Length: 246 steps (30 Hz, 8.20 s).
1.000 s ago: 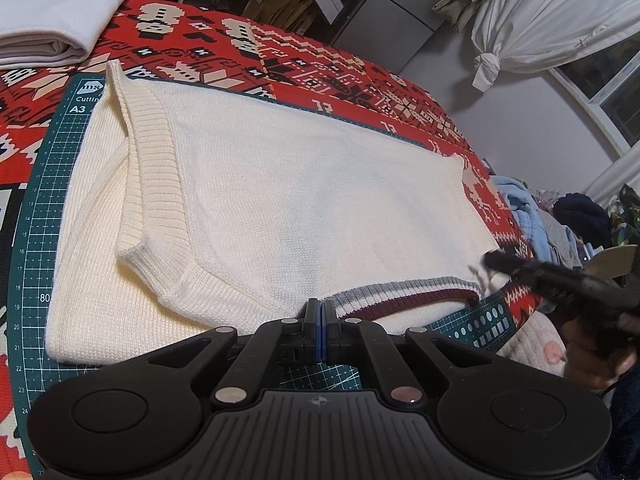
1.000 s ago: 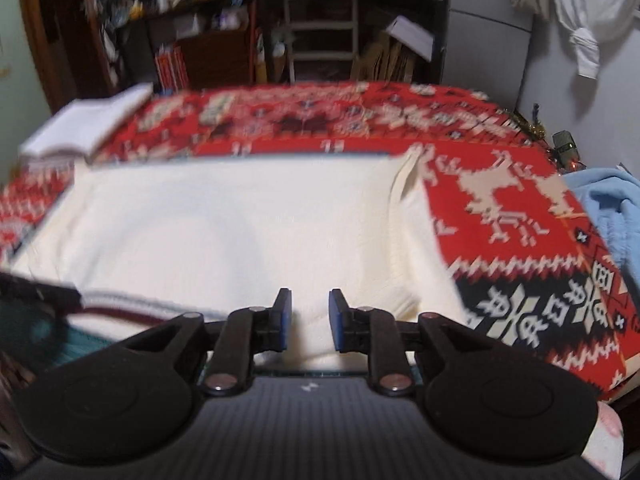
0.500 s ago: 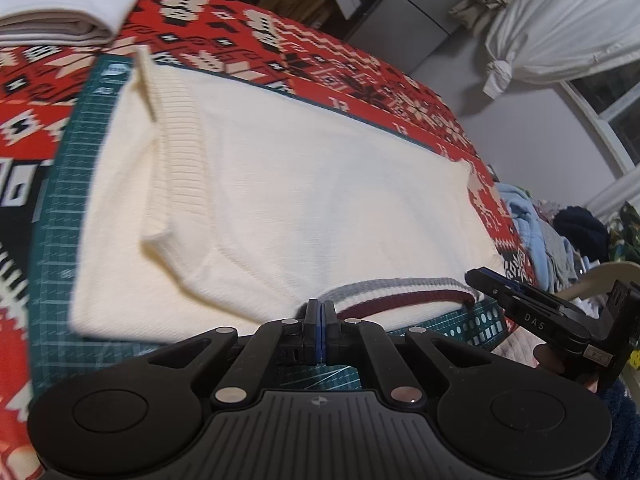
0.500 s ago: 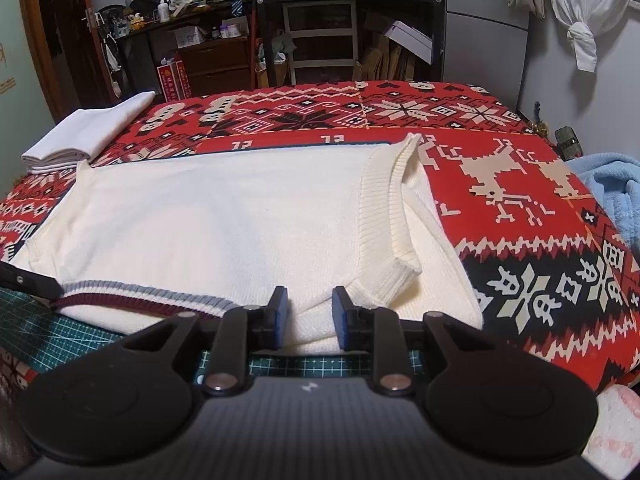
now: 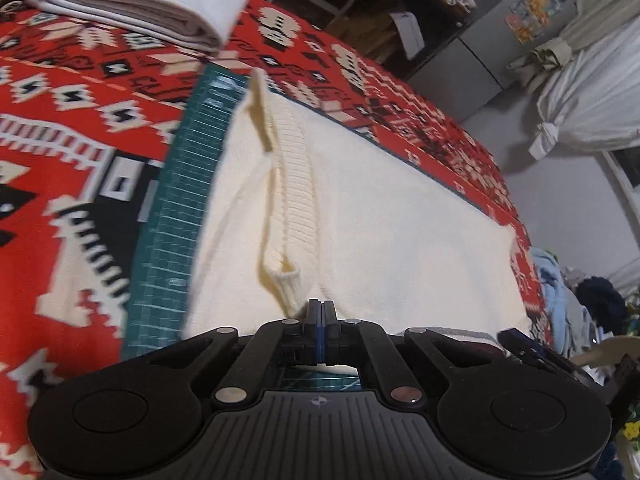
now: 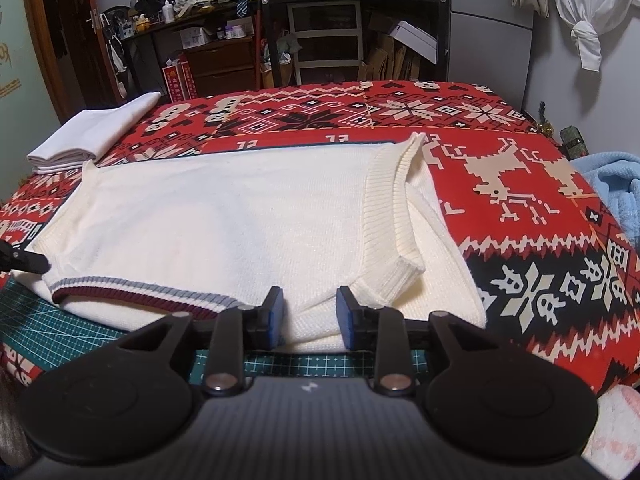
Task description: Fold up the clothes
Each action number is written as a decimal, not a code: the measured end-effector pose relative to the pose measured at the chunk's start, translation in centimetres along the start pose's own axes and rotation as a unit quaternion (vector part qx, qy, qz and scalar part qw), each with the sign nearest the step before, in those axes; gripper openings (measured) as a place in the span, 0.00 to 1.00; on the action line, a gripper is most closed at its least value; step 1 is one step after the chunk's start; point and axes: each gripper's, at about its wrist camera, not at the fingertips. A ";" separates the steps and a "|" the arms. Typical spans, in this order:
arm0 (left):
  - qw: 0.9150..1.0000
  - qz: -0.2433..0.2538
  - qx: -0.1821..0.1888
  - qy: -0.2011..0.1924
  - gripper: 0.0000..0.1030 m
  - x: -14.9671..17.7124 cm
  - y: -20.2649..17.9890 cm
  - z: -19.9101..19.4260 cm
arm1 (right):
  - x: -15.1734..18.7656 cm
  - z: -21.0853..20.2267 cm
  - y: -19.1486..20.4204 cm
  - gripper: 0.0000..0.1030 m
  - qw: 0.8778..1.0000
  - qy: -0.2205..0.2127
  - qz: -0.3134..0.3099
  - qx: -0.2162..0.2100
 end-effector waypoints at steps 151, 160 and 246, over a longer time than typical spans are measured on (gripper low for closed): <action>0.926 0.277 -0.143 -0.214 1.00 8.7 -8.9 5.9 | 2.0 1.6 4.6 1.00 0.995 -0.059 -0.060 0.051; 0.928 0.294 -0.118 -0.197 1.00 9.2 -8.0 5.0 | 2.6 1.4 4.5 1.00 0.995 -0.069 -0.059 0.048; 0.930 0.312 -0.106 -0.165 1.00 8.8 -7.4 4.1 | 2.6 1.9 4.1 1.00 0.993 -0.086 -0.077 0.024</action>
Point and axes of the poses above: each gripper's, at about its wrist camera, not at the fingertips, and z roughly the way its jaws point, y to its left, x to its underside, and after that the axes turned 8 degrees about -z, right-handed
